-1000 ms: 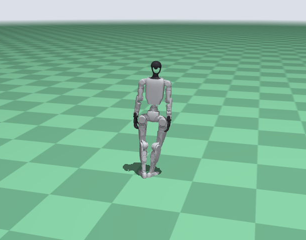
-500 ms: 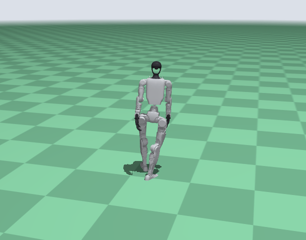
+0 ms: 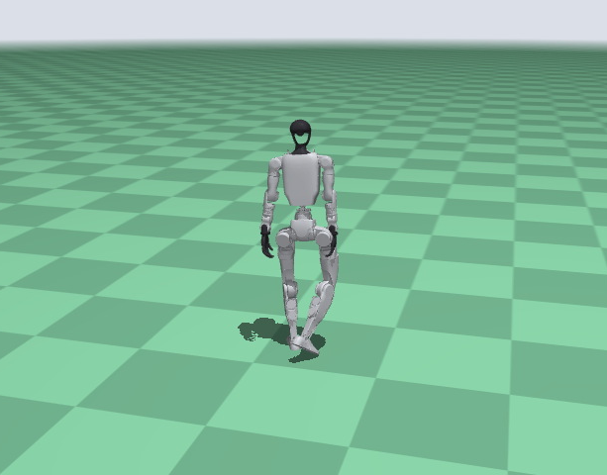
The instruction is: Walk run
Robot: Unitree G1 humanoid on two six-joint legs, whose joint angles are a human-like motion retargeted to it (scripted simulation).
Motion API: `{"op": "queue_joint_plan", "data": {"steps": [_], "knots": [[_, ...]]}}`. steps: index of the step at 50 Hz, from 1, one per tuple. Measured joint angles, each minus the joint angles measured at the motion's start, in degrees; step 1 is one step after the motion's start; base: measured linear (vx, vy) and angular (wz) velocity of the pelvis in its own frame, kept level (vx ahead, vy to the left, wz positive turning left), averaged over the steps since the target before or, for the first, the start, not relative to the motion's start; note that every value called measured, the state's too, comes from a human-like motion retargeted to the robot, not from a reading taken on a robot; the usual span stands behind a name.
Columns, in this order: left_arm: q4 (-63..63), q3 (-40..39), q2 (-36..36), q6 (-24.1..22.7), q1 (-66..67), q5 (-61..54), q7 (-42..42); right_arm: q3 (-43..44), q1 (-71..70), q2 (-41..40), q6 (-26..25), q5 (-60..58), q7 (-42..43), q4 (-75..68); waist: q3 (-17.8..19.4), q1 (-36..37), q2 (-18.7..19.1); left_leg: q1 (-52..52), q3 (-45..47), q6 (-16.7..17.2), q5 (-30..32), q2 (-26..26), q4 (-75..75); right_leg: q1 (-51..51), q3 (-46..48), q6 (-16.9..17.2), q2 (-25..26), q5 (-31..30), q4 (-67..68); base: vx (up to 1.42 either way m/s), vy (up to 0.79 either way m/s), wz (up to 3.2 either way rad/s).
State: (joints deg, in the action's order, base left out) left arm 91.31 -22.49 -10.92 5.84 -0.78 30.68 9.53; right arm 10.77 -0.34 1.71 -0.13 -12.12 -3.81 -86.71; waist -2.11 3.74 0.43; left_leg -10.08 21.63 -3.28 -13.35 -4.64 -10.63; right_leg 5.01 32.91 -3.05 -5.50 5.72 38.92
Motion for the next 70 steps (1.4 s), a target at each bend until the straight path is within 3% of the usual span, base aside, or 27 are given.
{"op": "queue_joint_plan", "data": {"steps": [4,8,11,15,20,23,27,30,33,36,40,45,50,53,55,59,60,63,65,67,70], "knots": [[-3.00,2.79,-2.23,-0.73,-3.51,1.76,-2.14,2.93,1.02,1.06,-1.99,1.92,-1.28,-2.57,0.28,-2.31,-0.59,2.87,0.62,0.21,-0.07,1.75,2.96,8.12,1.26,0.15,-0.08,2.41,0.26,0.26,-0.03,0.25],[-5.79,4.54,-3.51,-0.72,-7.34,1.70,-1.52,4.90,3.93,1.44,-2.37,3.15,-3.29,-1.88,0.81,-4.84,-2.61,6.28,0.22,0.38,-0.37,5.10,5.88,14.06,1.58,0.07,-0.22,2.36,-10.81,0.40,-0.07,0.53],[-8.26,4.56,-3.37,0.58,-9.72,0.34,1.01,5.48,6.16,1.50,-2.54,1.97,-4.71,-0.85,1.10,-6.59,-4.71,8.66,-0.11,0.74,-0.99,7.62,7.46,18.40,-3.71,1.27,1.01,1.89,-20.16,0.38,-0.15,0.57],[-11.04,4.28,-1.57,0.97,-11.79,-3.31,3.58,5.63,8.03,1.83,-2.85,-0.97,-5.70,-0.92,0.86,-7.98,-5.22,10.83,-0.27,1.83,-2.43,7.73,8.22,21.89,-4.78,0.35,2.33,2.46,-26.84,0.42,-0.21,0.46],[-12.50,4.16,1.19,0.10,-11.56,-4.81,4.69,4.81,9.13,2.60,-3.95,-3.56,-6.86,-2.03,-0.32,-8.35,-4.29,13.21,-0.27,3.34,-5.16,6.56,7.14,19.79,1.04,-3.78,2.04,-0.86,-26.54,0.49,-0.22,0.24],[-13.57,5.24,1.98,-0.57,-9.41,-1.18,4.58,4.92,8.82,2.98,-4.75,-4.02,-7.46,-2.75,-0.40,-7.87,-3.76,15.10,-0.43,4.91,-4.46,5.86,5.39,19.66,-2.08,-5.12,2.84,2.13,-22.79,0.58,-0.21,0.20],[-14.23,6.30,1.95,-1.71,-4.68,6.84,0.60,4.00,7.00,2.86,-5.58,-2.60,-7.06,-3.18,-1.14,-7.66,-4.84,15.50,2.47,6.90,4.00,5.26,-1.33,14.47,-0.99,-4.63,2.18,4.83,-24.80,0.59,-0.23,0.01],[-13.46,6.78,2.03,-1.83,-1.23,11.29,-3.14,3.71,5.19,2.24,-4.57,-0.63,-6.81,-3.27,-1.22,-6.25,-7.88,12.30,1.89,7.42,11.88,6.11,-12.40,10.06,-2.03,-2.94,-0.60,5.41,-27.43,0.54,-0.17,0.16],[-13.15,4.80,2.90,-2.27,2.26,11.26,-5.11,2.29,2.40,1.78,-4.02,0.33,-6.04,-3.65,-1.49,-5.35,-11.61,7.02,4.16,4.96,10.24,5.89,-25.47,6.60,-1.93,-1.50,-4.19,6.15,-29.19,0.48,-0.16,0.22],[-11.93,0.95,3.94,-3.61,4.99,8.35,-6.65,0.38,-2.25,1.91,-3.86,-0.30,-5.79,-5.03,-1.52,-4.74,-12.96,1.76,8.13,2.39,7.67,3.10,-31.59,3.69,-1.05,-0.57,-4.79,6.73,-31.09,0.44,-0.15,0.10],[-7.53,-4.84,5.09,-4.47,6.92,4.02,-7.94,-1.05,-8.18,1.51,-4.49,-3.11,-6.93,-5.06,-1.14,-3.06,-11.63,-6.48,7.42,3.98,5.98,1.90,-29.66,-0.25,0.21,0.48,-1.79,7.11,-34.25,0.44,-0.13,-0.16],[-0.12,-6.90,3.90,-2.47,7.06,1.54,-3.63,-1.20,-11.64,1.08,-3.08,-6.05,-10.03,0.67,0.75,1.04,-8.74,-13.64,4.11,5.00,5.54,2.86,-14.84,-5.59,-1.35,1.83,3.20,8.73,-36.83,0.48,-0.12,-0.30],[1.61,-2.06,2.03,-4.76,7.26,14.94,1.94,-1.46,-12.05,1.22,-0.20,-6.03,-6.35,4.74,1.26,4.11,-7.78,-18.55,-1.27,6.53,11.52,5.13,-3.05,-10.21,-1.51,4.52,4.74,9.96,-38.37,0.52,-0.05,-0.26],[0.68,-0.56,2.10,-3.05,7.41,19.48,1.94,-1.23,-11.06,1.38,0.43,-5.66,-6.46,5.02,0.92,4.68,-7.96,-19.05,-2.89,4.20,14.60,6.58,-3.45,-12.53,-1.38,6.84,4.43,9.84,-38.14,0.56,0.00,-0.04],[-0.53,-0.36,2.74,-1.88,7.85,19.25,2.09,-0.75,-9.81,1.62,-0.55,-5.51,-7.98,4.57,0.13,4.78,-8.55,-18.78,-1.09,-0.26,11.86,7.25,-6.28,-13.91,-0.98,8.80,3.44,8.84,-37.55,0.75,0.03,-0.05],[-2.66,-0.43,3.74,-1.81,8.23,14.87,0.95,0.71,-5.78,1.45,-3.22,-5.90,-10.25,2.92,-0.94,6.57,-8.81,-18.23,-3.43,-1.56,5.40,6.79,-11.31,-15.34,-3.13,12.03,1.24,1.41,-33.11,0.80,0.03,-0.47],[-2.88,-0.25,3.82,-2.09,8.28,13.72,0.32,1.19,-4.37,1.35,-3.37,-5.87,-10.20,2.39,-1.35,6.93,-8.43,-16.97,-3.72,-1.66,4.22,6.61,-11.11,-15.42,-2.63,12.08,1.00,-1.38,-31.28,0.86,0.03,-0.32],[-3.50,-0.01,3.52,-2.77,8.12,10.46,-0.99,0.16,-0.74,1.72,-1.27,-6.65,-6.18,0.56,-1.89,6.24,-5.42,-10.96,-2.27,-0.92,2.52,2.97,-7.79,-13.67,-1.91,8.46,1.84,-11.54,-21.78,0.76,-0.02,-0.28],[-4.06,-0.07,2.86,-3.00,7.76,8.83,-0.47,-1.03,1.33,1.92,-0.02,-8.91,-1.27,0.18,-1.53,4.76,-2.37,-7.54,-3.41,-0.25,1.41,0.24,-6.46,-11.46,0.48,5.11,2.35,-15.04,-12.20,0.69,-0.06,-0.34],[-4.20,-0.12,1.84,-3.17,6.82,7.78,-0.29,-1.53,3.11,2.24,1.33,-11.43,1.45,0.37,-1.29,3.57,-0.12,-4.88,-2.88,0.21,0.27,-2.21,-5.44,-7.89,3.00,3.33,1.51,-11.36,-3.38,0.48,-0.07,-0.35],[-2.24,-0.32,-0.02,-2.94,3.65,5.11,-2.33,-0.84,5.14,2.43,1.98,-13.22,1.23,0.42,-0.79,0.91,0.42,-1.21,-2.55,0.11,-0.37,-1.61,-2.32,0.33,4.73,1.73,-1.08,-6.93,5.58,0.50,-0.09,0.01]]}}
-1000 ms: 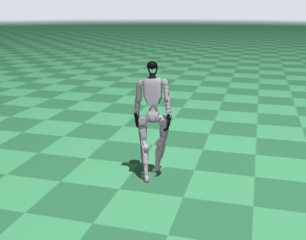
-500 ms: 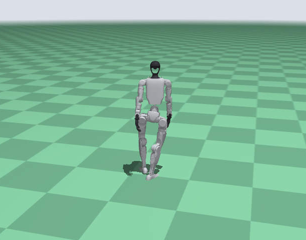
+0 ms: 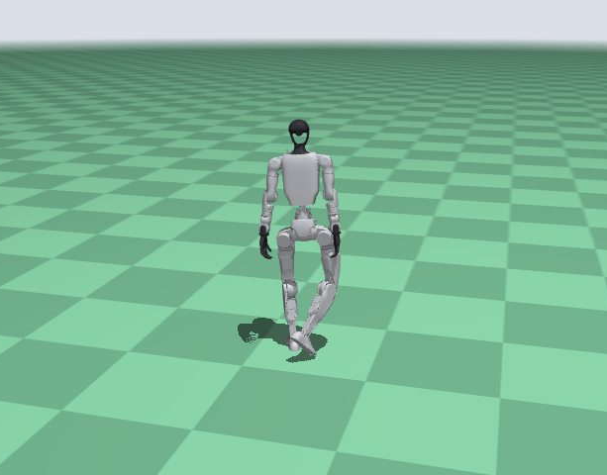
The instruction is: Walk run
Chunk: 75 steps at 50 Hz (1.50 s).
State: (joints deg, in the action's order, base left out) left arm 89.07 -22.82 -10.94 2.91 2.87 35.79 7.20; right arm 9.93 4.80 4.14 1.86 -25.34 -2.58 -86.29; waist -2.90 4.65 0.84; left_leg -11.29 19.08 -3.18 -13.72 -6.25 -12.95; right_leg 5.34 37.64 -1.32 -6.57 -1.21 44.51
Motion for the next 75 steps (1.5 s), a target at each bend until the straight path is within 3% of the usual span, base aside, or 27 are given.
{"op": "queue_joint_plan", "data": {"steps": [3,7,11,15,18,20,22,25,27,30,34,40,43,48,50,53,55,58,61,65,70,75], "knots": [[1.11,0.87,-1.89,0.89,-3.55,-3.23,-0.06,1.94,1.14,-0.40,-2.21,1.23,-2.83,-1.13,0.27,-2.02,-1.75,3.74,0.85,-0.39,-0.14,3.16,3.96,8.24,-0.14,0.09,-1.94,3.84,-0.85,0.50,-0.12,0.15],[-1.25,1.84,-3.00,0.81,-7.59,-4.78,1.44,4.15,2.38,-0.63,-5.00,3.86,-6.41,-3.46,0.57,-4.71,-4.41,8.33,-0.01,-0.55,-1.34,7.90,7.35,16.53,-2.26,-0.94,-1.62,6.55,-15.09,0.48,-0.12,0.33],[-6.29,3.98,-3.06,-0.81,-10.67,-4.86,1.97,6.44,3.23,-1.23,-6.80,5.78,-8.26,-5.02,1.35,-7.04,-6.22,12.56,-2.55,-0.88,-3.37,11.46,8.66,22.32,-9.18,-1.17,0.48,5.25,-30.71,0.50,-0.15,0.62],[-11.16,6.44,-1.63,-2.67,-11.79,-4.54,2.53,8.30,4.23,-1.64,-6.60,5.43,-9.73,-5.94,0.88,-7.88,-5.80,16.07,-5.43,-0.21,-5.16,11.69,8.79,25.07,-12.68,-1.84,1.67,2.34,-35.05,0.74,-0.27,0.54],[-13.95,6.78,0.07,-3.45,-10.62,-3.31,4.31,9.64,3.97,-1.15,-6.07,4.57,-7.88,-6.98,-0.44,-8.15,-4.98,18.31,-5.49,1.07,-4.66,10.89,7.71,23.98,-9.01,-5.92,0.92,0.64,-31.29,0.70,-0.23,0.31],[-14.80,6.14,0.73,-3.89,-9.25,-1.59,5.99,9.32,3.69,-0.88,-6.41,6.17,-5.85,-7.24,-1.12,-8.79,-4.50,19.32,-5.53,2.17,-1.43,10.37,5.60,23.73,-11.23,-7.28,1.43,3.73,-27.66,0.68,-0.17,0.44],[-14.32,5.16,1.39,-4.42,-7.46,0.91,6.08,8.90,3.22,-1.05,-6.06,8.10,-5.58,-6.95,-1.77,-9.22,-5.06,18.99,-4.09,3.30,5.22,9.98,1.25,22.25,-11.61,-6.32,-0.46,6.86,-25.61,0.68,-0.16,0.51],[-11.66,3.77,2.30,-4.47,-4.42,4.03,2.88,7.45,3.07,-1.58,-5.58,9.79,-6.11,-5.43,-3.54,-7.85,-9.17,16.42,3.13,2.40,18.00,9.44,-9.44,17.28,-12.29,-4.84,-4.28,9.58,-27.74,0.80,-0.27,0.28],[-9.31,3.56,2.01,-3.46,-3.12,4.39,1.05,6.12,2.61,-1.59,-5.80,8.00,-5.88,-3.60,-4.16,-7.22,-12.25,11.12,4.21,0.71,22.35,9.27,-21.56,14.83,-13.46,-3.64,-7.03,11.06,-28.75,0.61,-0.27,0.60],[-6.71,2.21,1.52,-1.86,-1.91,4.01,-0.49,4.11,0.30,-1.30,-7.33,1.67,-3.35,-0.76,-4.04,-6.53,-13.87,1.59,5.64,0.19,15.33,5.22,-38.10,10.96,-12.13,-2.66,-7.80,12.82,-31.10,0.57,-0.29,0.57],[-4.26,-0.33,1.36,-0.45,0.36,3.79,2.11,0.51,-4.64,-0.95,-7.41,-0.53,0.26,-0.96,-3.11,-4.57,-12.50,-8.25,7.10,0.89,10.35,0.40,-42.65,5.41,-10.60,-2.12,-3.88,13.51,-36.16,0.41,-0.19,-0.02],[2.14,-4.54,1.44,1.06,2.03,2.89,1.52,-0.90,-12.26,-0.03,-9.24,-0.82,-6.11,-2.07,-1.08,0.86,-9.76,-17.80,6.62,3.88,7.69,2.35,-22.31,-2.93,-9.43,-0.37,2.71,15.28,-41.78,0.43,-0.18,-0.30],[6.20,-5.23,0.56,1.27,1.69,2.39,2.59,-0.24,-15.03,0.19,-9.50,-1.34,-7.44,-1.22,0.36,3.11,-8.41,-20.50,0.66,5.77,8.25,5.69,-8.77,-7.15,-10.13,0.95,5.39,16.72,-43.05,0.59,-0.16,-0.33],[8.29,-5.03,-0.26,3.89,1.24,4.49,5.34,1.20,-15.85,-0.80,-7.28,4.02,-6.46,1.52,0.71,4.15,-8.31,-21.81,-4.79,5.10,14.82,8.86,-1.02,-12.20,-10.24,4.48,6.45,18.43,-42.80,0.67,-0.11,-0.01],[7.69,-4.85,-0.10,4.26,1.14,5.62,5.32,1.63,-14.94,-1.43,-6.83,6.22,-6.89,2.65,0.33,4.03,-8.80,-21.02,-1.25,0.60,14.26,8.73,-3.68,-13.70,-9.43,6.44,5.84,17.32,-41.65,0.75,-0.09,-0.08],[6.66,-4.06,0.17,4.57,0.55,6.20,4.68,1.75,-11.97,-1.95,-7.58,6.04,-8.21,3.86,-0.57,6.11,-9.55,-20.65,-4.90,-0.64,9.85,8.47,-7.48,-14.83,-9.44,8.35,3.78,10.56,-37.81,0.94,-0.06,-0.60],[5.36,-3.09,0.64,4.59,-0.18,6.20,4.32,2.46,-9.61,-2.08,-7.87,4.07,-8.39,4.52,-1.52,6.88,-8.66,-18.70,-7.02,-1.48,6.54,8.27,-8.30,-14.64,-6.25,7.27,2.97,3.40,-33.35,0.82,0.01,-0.38],[3.03,-1.69,0.95,3.78,-1.36,4.79,4.94,2.38,-6.78,-1.61,-7.05,0.78,-8.77,4.78,-2.46,6.06,-5.50,-13.55,-6.43,-2.26,3.89,4.91,-6.10,-11.35,-4.13,4.60,2.55,-7.42,-21.22,0.69,0.01,-0.46],[1.06,-0.61,0.34,2.59,-3.19,2.36,3.92,1.65,-5.34,-0.99,-7.20,-0.19,-8.52,4.21,-2.30,5.15,-2.68,-8.96,-6.50,-1.84,1.25,2.02,-4.80,-5.54,-2.22,2.19,0.23,-3.22,-6.96,0.68,-0.01,-0.86],[0.20,0.34,-1.36,0.29,-7.95,-0.73,-0.95,3.06,-4.53,-0.77,-7.90,1.56,-8.30,2.64,-1.05,1.93,-2.35,-2.83,-2.97,-1.44,0.18,2.20,-0.38,4.80,-0.42,-0.42,-2.92,2.81,1.89,0.52,-0.06,-0.16],[-1.37,1.10,-3.08,-1.32,-13.42,-4.17,-0.60,5.53,-2.32,-1.09,-9.34,3.34,-9.73,1.05,-0.57,-3.20,-4.42,3.65,-0.99,0.34,-0.61,5.94,5.02,15.25,0.74,-0.92,-2.46,6.59,-11.59,0.58,-0.12,0.33],[-5.47,2.04,-5.30,-3.96,-16.95,-5.53,0.92,7.27,-0.58,-1.90,-9.98,4.32,-10.77,0.04,0.46,-7.18,-7.40,10.64,-0.68,1.81,-2.70,9.97,8.73,22.74,-6.30,-2.27,1.37,8.65,-31.93,0.50,-0.20,0.36]]}}
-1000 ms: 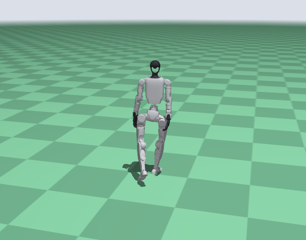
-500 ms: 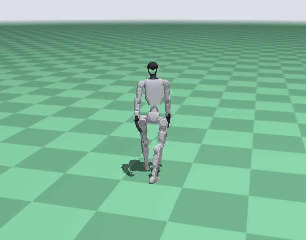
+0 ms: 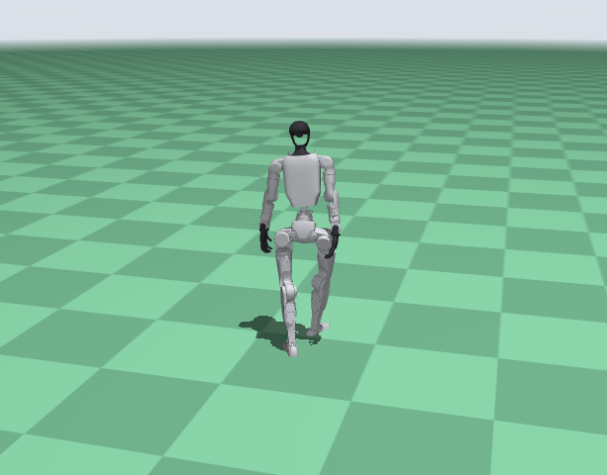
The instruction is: Walk run
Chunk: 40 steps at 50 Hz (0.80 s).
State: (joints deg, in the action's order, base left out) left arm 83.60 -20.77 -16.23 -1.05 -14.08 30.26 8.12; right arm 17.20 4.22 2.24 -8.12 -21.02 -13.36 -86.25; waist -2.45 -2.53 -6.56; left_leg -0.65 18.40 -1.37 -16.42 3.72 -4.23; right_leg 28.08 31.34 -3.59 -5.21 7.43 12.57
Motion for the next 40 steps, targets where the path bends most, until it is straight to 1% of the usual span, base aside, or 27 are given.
{"op": "queue_joint_plan", "data": {"steps": [2,3,6,8,10,12,13,15,16,17,18,20,21,23,25,29,32,35,36,37,38,40], "knots": [[-1.82,1.02,-0.07,-0.99,-0.26,-0.06,-0.09,1.40,0.92,-0.19,-0.26,-0.20,-0.74,-0.01,-0.34,-0.71,0.19,2.18,-0.66,0.39,-0.98,-0.04,0.82,2.39,-2.35,-0.57,0.98,-0.12,-4.03,0.55,-0.22,0.44],[-2.62,1.60,0.19,-1.44,-0.16,-0.10,-0.16,2.29,1.39,-0.20,-0.44,-0.39,-1.03,0.08,-0.53,-1.09,0.48,3.22,-1.22,0.61,-1.50,-0.18,1.01,2.89,-1.52,-0.64,1.09,-0.40,-4.98,0.73,-0.28,0.50],[-4.00,2.11,1.26,-2.64,1.22,-0.11,0.07,3.93,2.21,0.12,-0.64,-0.71,-0.79,0.20,-1.36,-1.96,1.43,5.76,-1.80,1.31,-2.86,-0.41,0.72,2.86,-0.32,-4.04,0.72,-4.21,-2.79,0.91,-0.34,0.26],[-3.76,1.60,1.57,-2.96,3.24,0.62,0.58,3.89,2.62,0.51,-0.57,-0.27,-0.26,-0.41,-2.11,-3.34,2.17,7.24,-2.18,2.50,-2.22,-0.69,-0.50,1.95,1.31,-6.09,0.54,-7.11,-0.79,0.70,-0.18,0.16],[-2.90,0.89,2.20,-2.91,5.59,2.54,0.65,4.32,2.38,0.95,-0.76,0.56,0.09,-1.67,-2.45,-3.45,3.03,8.30,-1.61,4.23,1.69,-1.32,-2.78,1.58,-1.66,-6.37,1.24,-4.74,2.50,0.83,-0.24,0.04],[-1.54,0.15,3.61,-2.50,8.25,4.56,-0.60,4.68,1.96,1.15,-1.30,1.70,0.12,-2.55,-2.83,-2.89,2.69,8.48,1.77,5.23,9.33,-1.91,-7.01,-0.46,-2.96,-5.19,0.12,-2.14,3.57,0.77,-0.15,-0.12],[-0.66,-0.28,4.29,-2.32,9.58,5.39,-1.10,4.43,2.00,1.21,-1.35,2.37,-0.07,-2.58,-3.16,-2.24,1.87,8.42,4.72,5.39,13.87,-2.24,-9.71,-2.38,-2.89,-4.78,-0.69,-1.02,2.82,0.85,-0.18,-0.28],[1.12,-0.49,5.32,-1.94,11.92,6.82,-1.66,3.58,2.42,1.14,-0.87,3.70,-1.13,-1.32,-3.15,-0.30,-0.33,6.62,6.60,5.58,21.54,-1.46,-17.66,-6.27,-3.38,-3.97,-2.83,0.49,1.09,0.84,-0.20,-0.23],[1.84,-0.47,5.65,-1.60,12.83,7.53,-1.74,3.29,2.72,1.05,-0.23,4.10,-2.00,-0.11,-2.91,0.50,-1.57,4.70,6.42,5.71,22.60,-1.14,-23.04,-7.78,-4.13,-3.42,-4.13,1.31,0.83,0.76,-0.17,0.14],[2.49,-0.58,6.01,-1.30,13.68,8.32,-1.74,3.14,2.82,0.99,0.45,4.43,-2.64,1.04,-2.60,1.24,-2.73,2.72,6.57,5.70,22.32,-1.28,-28.26,-9.24,-4.80,-2.90,-5.35,2.09,0.58,0.66,-0.13,0.46],[2.99,-0.97,6.44,-1.09,14.40,9.25,-1.58,3.29,2.52,0.98,1.18,4.64,-2.82,2.06,-2.17,1.88,-3.72,0.60,7.40,5.39,19.37,-2.33,-33.14,-10.63,-5.30,-2.43,-6.41,2.79,0.35,0.61,-0.13,0.49],[4.33,-2.46,7.25,-0.83,15.39,9.97,-1.01,3.25,0.88,0.89,1.75,5.19,-1.48,3.89,-0.98,3.19,-4.42,-3.35,10.46,3.36,14.71,-5.70,-38.72,-13.88,-4.41,-1.78,-7.13,3.68,-0.96,0.60,-0.14,0.31],[5.43,-3.73,7.60,-0.36,15.61,9.49,-0.63,2.70,-0.25,0.77,1.68,5.88,0.02,4.69,-0.48,3.99,-4.11,-5.36,11.09,3.10,13.69,-6.54,-38.56,-15.59,-3.85,-1.65,-6.45,3.88,-2.14,0.48,-0.11,-0.02],[7.77,-6.02,8.17,0.75,16.13,7.88,0.10,1.60,-2.26,0.72,2.05,7.33,2.64,6.16,0.03,5.60,-3.31,-9.32,12.14,3.05,12.05,-7.57,-35.81,-18.56,-3.18,-1.34,-4.80,4.26,-4.33,0.43,-0.09,-0.10],[10.02,-7.81,8.44,2.01,16.44,5.78,1.06,0.74,-4.16,0.89,3.20,8.38,4.06,7.61,0.24,7.25,-1.84,-13.63,11.68,3.67,10.87,-7.75,-30.62,-21.37,-1.85,-0.83,-2.57,4.68,-6.43,0.56,-0.13,0.00],[12.02,-9.18,8.28,4.74,16.49,2.29,3.22,-1.08,-8.27,1.37,4.83,7.71,2.71,10.71,1.50,9.63,1.40,-21.80,7.88,4.40,9.15,-6.45,-19.15,-27.24,-1.04,0.58,2.58,6.12,-9.99,0.58,-0.14,-0.04],[11.70,-9.00,8.33,5.62,16.24,2.67,3.41,-2.44,-11.27,2.06,5.38,7.94,1.73,11.53,2.01,11.26,2.37,-27.24,2.51,5.33,10.15,-4.14,-11.85,-30.89,-0.55,2.28,4.61,7.36,-11.80,0.61,-0.10,-0.15],[10.91,-8.38,8.36,5.40,15.79,5.10,3.60,-3.58,-13.60,2.50,5.33,7.86,1.39,10.93,1.74,12.95,1.68,-30.62,0.26,4.52,11.81,-2.54,-7.85,-33.11,-0.22,4.38,4.34,8.89,-12.07,0.56,-0.07,-0.31],[10.76,-8.09,8.21,5.49,15.51,6.04,3.98,-3.83,-13.99,2.43,5.03,7.70,1.30,10.68,1.62,13.57,1.49,-30.90,-0.05,4.23,13.22,-2.45,-8.22,-33.80,-0.54,5.05,4.34,9.47,-11.73,0.79,-0.04,-0.37],[10.62,-7.74,8.04,5.59,15.23,6.93,4.46,-4.05,-14.24,2.39,4.72,7.52,1.14,10.44,1.44,14.16,1.31,-31.06,-0.21,3.47,14.53,-2.32,-9.00,-34.47,-0.81,5.74,4.31,10.00,-11.32,0.84,-0.01,-0.31],[10.54,-7.30,7.83,5.75,14.92,7.74,5.11,-4.20,-14.22,2.37,4.41,7.32,0.84,10.24,1.13,14.66,1.12,-30.99,-0.08,1.80,15.63,-2.11,-10.59,-35.11,-0.95,6.50,4.21,10.45,-10.76,0.75,-0.01,-0.28],[10.37,-6.78,7.56,6.33,14.20,9.03,6.42,-4.21,-13.68,2.44,4.02,6.14,-0.29,9.85,0.68,15.93,0.65,-31.14,1.35,-1.50,15.53,-2.65,-13.57,-36.28,-1.70,8.05,3.74,10.07,-9.10,0.67,-0.03,-0.41]]}}
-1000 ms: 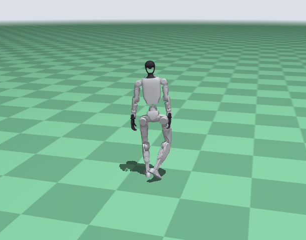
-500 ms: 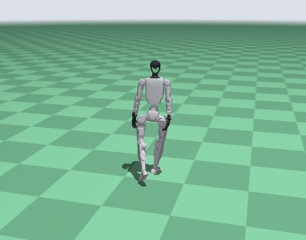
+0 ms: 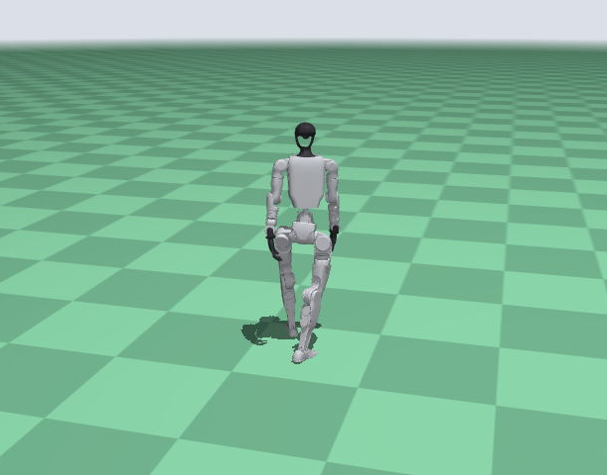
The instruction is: Walk run
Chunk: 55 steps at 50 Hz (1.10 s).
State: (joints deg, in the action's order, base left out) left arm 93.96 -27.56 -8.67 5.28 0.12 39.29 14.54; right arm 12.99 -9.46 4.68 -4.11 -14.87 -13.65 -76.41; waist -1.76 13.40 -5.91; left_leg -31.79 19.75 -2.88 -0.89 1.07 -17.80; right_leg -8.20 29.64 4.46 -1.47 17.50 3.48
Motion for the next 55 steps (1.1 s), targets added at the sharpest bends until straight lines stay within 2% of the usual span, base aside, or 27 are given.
{"op": "queue_joint_plan", "data": {"steps": [3,7,10,14,17,22,26,30,32,33,35,38,40,43,45,50,55], "knots": [[-0.45,-0.37,-0.45,1.05,-1.48,-0.78,0.25,-1.49,1.52,-0.99,0.85,-2.33,0.55,-1.16,-0.62,0.19,-0.29,-0.29,-2.90,-0.37,-5.26,-1.50,-5.24,-0.23,2.18,0.74,-1.41,-7.04,5.42,0.79,-0.04,-0.55],[-1.38,2.94,-1.14,0.97,-2.94,-3.92,-1.17,-2.44,4.23,-1.37,2.55,-4.94,5.18,-4.26,-2.17,-0.78,3.49,5.97,-3.63,0.24,-9.47,-5.61,-2.86,3.76,3.96,-3.76,-1.65,-20.30,20.62,0.71,0.01,-0.43],[-3.45,5.57,-2.36,0.19,-4.42,-3.73,-1.33,-3.44,6.33,-1.40,4.70,-6.08,8.34,-4.85,-2.11,-2.11,6.02,10.44,-3.53,0.79,-11.25,-8.24,-0.54,10.05,4.92,-5.84,-3.42,-18.26,34.16,0.58,0.00,-0.61],[-6.73,9.88,-4.63,-1.42,-7.26,-1.67,-2.66,-1.32,9.56,-1.74,6.04,-5.65,7.06,-3.38,-1.72,-5.24,5.81,15.66,-1.35,0.94,-11.54,-6.70,4.83,20.75,6.60,-6.74,-6.28,-13.84,41.39,0.44,-0.03,0.02],[-8.76,11.81,-5.97,-2.72,-9.31,-1.16,-3.53,1.01,11.85,-2.53,6.69,-2.80,6.14,-2.38,-1.62,-8.45,4.42,19.25,-0.78,1.34,-11.88,-3.93,8.51,27.35,6.67,-6.11,-6.62,-12.05,35.41,0.54,-0.08,0.43],[-10.64,12.97,-8.40,-4.24,-12.87,-2.53,-2.70,3.56,14.17,-3.82,6.84,2.57,6.69,-3.03,-0.27,-13.10,0.25,26.32,-1.81,2.00,-13.90,1.78,12.97,35.06,2.84,-6.27,-5.45,-11.38,15.69,0.55,-0.17,0.42],[-11.28,13.49,-9.62,-4.90,-14.74,-3.00,-1.74,4.94,15.19,-4.25,6.12,3.01,4.93,-4.26,-0.10,-13.91,-1.41,31.16,-1.57,3.33,-16.16,2.84,15.04,40.86,-2.90,-8.25,-2.59,-11.87,8.07,0.63,-0.25,0.06],[-11.45,12.82,-9.19,-5.63,-13.91,-3.86,-2.55,5.51,14.66,-3.74,4.50,1.04,3.46,-4.63,-0.86,-15.16,-1.23,33.85,-0.43,4.77,-18.62,2.73,14.93,42.73,-0.79,-12.07,-2.47,-16.23,11.45,0.53,-0.19,-0.03],[-10.70,11.86,-8.63,-5.64,-12.28,-3.62,-2.79,5.27,14.48,-3.65,4.29,0.86,3.44,-4.81,-1.29,-17.35,0.17,34.86,-0.75,5.74,-18.85,1.66,13.42,41.75,1.36,-13.18,-3.05,-15.69,13.86,0.76,-0.23,0.47],[-10.41,11.29,-8.10,-5.40,-11.29,-3.02,-2.78,5.34,14.28,-3.58,4.24,1.03,3.37,-5.02,-1.41,-18.26,0.83,35.14,-1.08,6.30,-17.88,1.20,12.26,42.04,-1.65,-13.40,-2.55,-14.17,15.75,0.68,-0.17,0.62],[-9.73,10.66,-6.72,-4.53,-9.41,-1.28,-2.59,5.93,13.94,-3.64,4.06,1.78,3.45,-5.57,-1.91,-18.80,1.38,35.43,0.00,7.97,-12.81,0.36,9.26,40.53,-2.70,-12.87,-2.87,-10.98,17.52,0.67,-0.14,0.53],[-8.64,11.18,-4.57,-2.59,-6.70,1.62,-2.60,6.25,14.22,-3.76,4.13,4.12,3.78,-5.95,-2.42,-16.19,-0.48,34.53,2.04,9.80,-1.41,0.15,1.04,33.95,2.31,-11.80,-5.96,-9.65,14.25,0.82,-0.19,0.18],[-8.52,11.97,-3.46,-1.81,-4.93,3.84,-2.92,5.66,14.37,-3.40,4.53,5.44,3.73,-5.77,-1.98,-13.30,-2.94,32.00,0.82,10.47,2.55,2.26,-7.56,30.39,-0.19,-10.37,-7.49,-8.99,12.27,0.80,-0.20,0.04],[-7.88,12.21,-3.01,-1.82,-2.47,5.60,-3.58,3.13,13.08,-1.94,4.64,4.11,3.63,-5.78,-1.10,-11.23,-5.91,27.52,6.33,6.71,-0.78,-0.39,-19.21,25.05,0.64,-8.61,-10.64,-7.90,9.85,0.60,-0.15,0.25],[-7.00,11.50,-2.89,-1.82,-1.02,5.64,-4.29,1.60,10.77,-0.81,4.02,1.90,3.96,-6.27,-0.52,-10.55,-6.16,24.27,9.06,5.10,-2.12,-2.95,-22.87,21.81,1.45,-8.11,-10.37,-7.13,8.03,0.50,-0.13,0.21],[-3.44,7.89,-2.15,-0.76,1.51,4.69,-4.96,-0.15,3.76,0.26,3.46,-0.95,4.99,-7.09,0.47,-8.24,-2.14,12.31,5.24,7.09,-5.31,-5.33,-21.58,13.62,3.96,-7.13,-3.89,-6.46,1.70,0.56,-0.15,-0.07],[-0.44,5.93,-1.50,1.32,1.92,3.60,-4.73,1.17,-1.30,-1.26,4.88,2.83,4.87,-6.73,1.82,-4.38,0.24,4.53,3.32,6.70,-7.11,-3.40,-6.43,6.96,2.67,-5.92,1.14,-4.27,-1.65,0.56,-0.12,-0.27]]}}
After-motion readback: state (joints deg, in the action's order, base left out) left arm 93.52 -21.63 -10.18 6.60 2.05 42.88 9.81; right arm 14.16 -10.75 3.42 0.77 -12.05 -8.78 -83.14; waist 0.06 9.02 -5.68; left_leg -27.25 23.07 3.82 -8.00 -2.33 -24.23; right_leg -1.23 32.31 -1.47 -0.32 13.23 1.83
